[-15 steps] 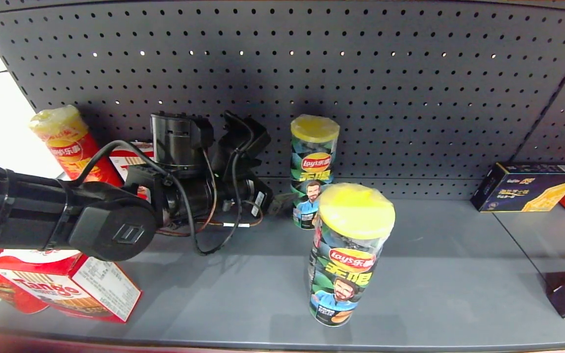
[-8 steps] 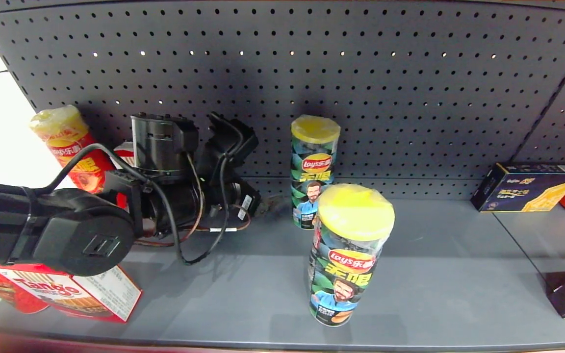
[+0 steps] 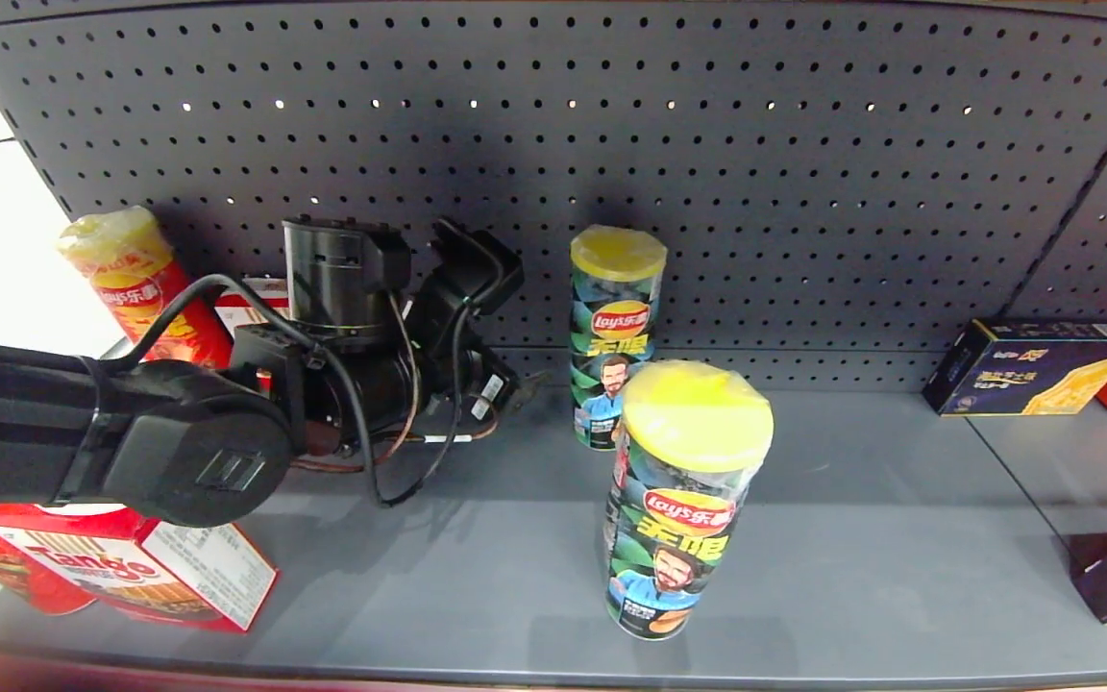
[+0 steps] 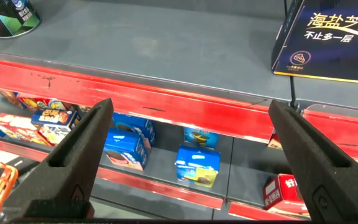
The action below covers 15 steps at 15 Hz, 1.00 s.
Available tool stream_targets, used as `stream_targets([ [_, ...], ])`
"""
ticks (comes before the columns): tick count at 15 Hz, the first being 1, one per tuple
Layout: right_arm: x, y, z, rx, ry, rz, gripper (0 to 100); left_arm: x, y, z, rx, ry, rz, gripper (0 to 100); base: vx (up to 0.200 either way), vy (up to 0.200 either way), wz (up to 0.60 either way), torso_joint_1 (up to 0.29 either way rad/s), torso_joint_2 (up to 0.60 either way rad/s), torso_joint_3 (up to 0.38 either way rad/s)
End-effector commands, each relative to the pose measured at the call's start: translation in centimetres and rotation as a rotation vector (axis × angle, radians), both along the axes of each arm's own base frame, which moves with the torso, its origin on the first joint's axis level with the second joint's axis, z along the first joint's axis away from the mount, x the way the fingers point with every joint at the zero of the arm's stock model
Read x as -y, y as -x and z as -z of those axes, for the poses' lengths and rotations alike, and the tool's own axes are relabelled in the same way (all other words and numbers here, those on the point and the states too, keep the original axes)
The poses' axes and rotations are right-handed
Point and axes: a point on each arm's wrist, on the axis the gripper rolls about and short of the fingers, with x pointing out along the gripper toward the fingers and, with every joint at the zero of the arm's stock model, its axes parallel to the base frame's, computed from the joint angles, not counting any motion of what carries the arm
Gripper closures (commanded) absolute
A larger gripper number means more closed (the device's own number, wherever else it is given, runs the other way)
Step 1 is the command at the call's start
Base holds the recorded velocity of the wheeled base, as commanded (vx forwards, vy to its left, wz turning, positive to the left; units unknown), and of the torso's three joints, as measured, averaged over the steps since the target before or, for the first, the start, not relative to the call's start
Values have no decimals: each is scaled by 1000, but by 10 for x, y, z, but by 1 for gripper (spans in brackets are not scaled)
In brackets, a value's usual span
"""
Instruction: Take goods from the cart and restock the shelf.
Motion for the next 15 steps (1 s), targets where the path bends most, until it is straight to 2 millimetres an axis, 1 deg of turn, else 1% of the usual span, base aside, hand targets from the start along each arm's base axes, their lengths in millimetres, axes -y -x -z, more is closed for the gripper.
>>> stream_targets([
  [1,0,0,0,-1,0,-1,0,7,-12,7,-10,-5,0,0,0,0,0,0,0,0],
  [7,0,0,0,-1,0,-1,0,14,-16,10,-18,9,8,0,0,0,0,0,0,0],
  [9,0,0,0,-1,0,-1,0,20,-15,12,-22,9,23,0,0,0,0,0,0,0],
  [13,0,0,0,-1,0,-1,0,26,-18,13,-20,9,31,0,0,0,0,0,0,0],
  [15,0,0,0,-1,0,-1,0,26,-19,15,-23,8,29,0,0,0,0,0,0,0],
])
